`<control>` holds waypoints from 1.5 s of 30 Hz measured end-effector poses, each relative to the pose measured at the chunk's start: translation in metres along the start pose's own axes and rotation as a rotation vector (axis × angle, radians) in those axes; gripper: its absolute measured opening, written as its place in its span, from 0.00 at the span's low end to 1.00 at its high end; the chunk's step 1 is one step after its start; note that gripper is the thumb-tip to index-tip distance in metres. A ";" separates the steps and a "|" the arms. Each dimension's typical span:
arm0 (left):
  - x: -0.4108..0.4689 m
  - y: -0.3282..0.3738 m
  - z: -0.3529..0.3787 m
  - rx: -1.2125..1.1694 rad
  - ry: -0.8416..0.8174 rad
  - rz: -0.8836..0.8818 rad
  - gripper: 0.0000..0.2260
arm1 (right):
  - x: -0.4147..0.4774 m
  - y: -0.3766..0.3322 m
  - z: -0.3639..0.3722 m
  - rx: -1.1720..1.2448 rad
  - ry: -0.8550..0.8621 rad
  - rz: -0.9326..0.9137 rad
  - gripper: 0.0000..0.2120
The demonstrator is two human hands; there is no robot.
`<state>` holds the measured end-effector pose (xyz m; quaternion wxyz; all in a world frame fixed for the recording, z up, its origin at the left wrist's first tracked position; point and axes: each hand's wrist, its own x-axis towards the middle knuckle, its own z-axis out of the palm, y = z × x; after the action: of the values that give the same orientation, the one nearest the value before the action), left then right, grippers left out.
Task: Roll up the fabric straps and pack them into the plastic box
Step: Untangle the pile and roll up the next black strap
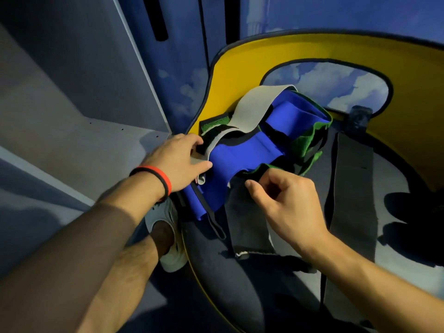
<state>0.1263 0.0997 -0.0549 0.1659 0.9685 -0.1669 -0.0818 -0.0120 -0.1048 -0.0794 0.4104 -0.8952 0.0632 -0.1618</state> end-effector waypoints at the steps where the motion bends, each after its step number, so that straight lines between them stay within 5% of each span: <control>1: 0.002 0.005 0.004 0.032 0.008 0.002 0.28 | 0.001 0.000 0.001 -0.015 0.006 -0.015 0.17; 7: 0.019 0.022 0.012 0.033 -0.044 0.003 0.35 | 0.005 0.004 -0.003 0.003 0.038 0.005 0.17; 13: 0.029 0.010 -0.007 -0.105 0.257 -0.074 0.15 | 0.013 0.012 -0.016 0.006 0.108 0.052 0.16; 20: 0.032 0.001 -0.016 -0.216 0.326 -0.123 0.12 | 0.013 0.018 -0.022 -0.163 0.075 -0.001 0.12; 26: 0.029 0.022 0.002 -0.132 0.325 0.142 0.11 | 0.009 0.029 -0.028 -0.399 -0.100 0.020 0.23; 28: 0.027 0.038 0.006 -0.128 0.231 0.340 0.18 | 0.005 0.032 -0.030 -0.422 -0.129 0.052 0.22; 31: 0.022 0.059 0.020 0.260 0.042 0.516 0.29 | 0.002 0.036 -0.034 -0.476 -0.187 0.106 0.19; 33: 0.023 0.066 0.027 0.405 0.024 0.495 0.23 | 0.000 0.040 -0.037 -0.492 -0.237 0.118 0.18; 36: 0.037 0.056 0.020 0.162 0.103 0.396 0.12 | -0.003 0.043 -0.039 -0.444 -0.279 0.131 0.16; 45: 0.053 0.022 -0.004 -0.533 0.345 -0.019 0.09 | -0.005 0.042 -0.049 -0.423 -0.246 0.116 0.09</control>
<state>0.1698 0.0624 -0.0491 0.4391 0.8919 -0.0998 0.0412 -0.0329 -0.1663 -0.0822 0.2269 -0.9691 0.0963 -0.0109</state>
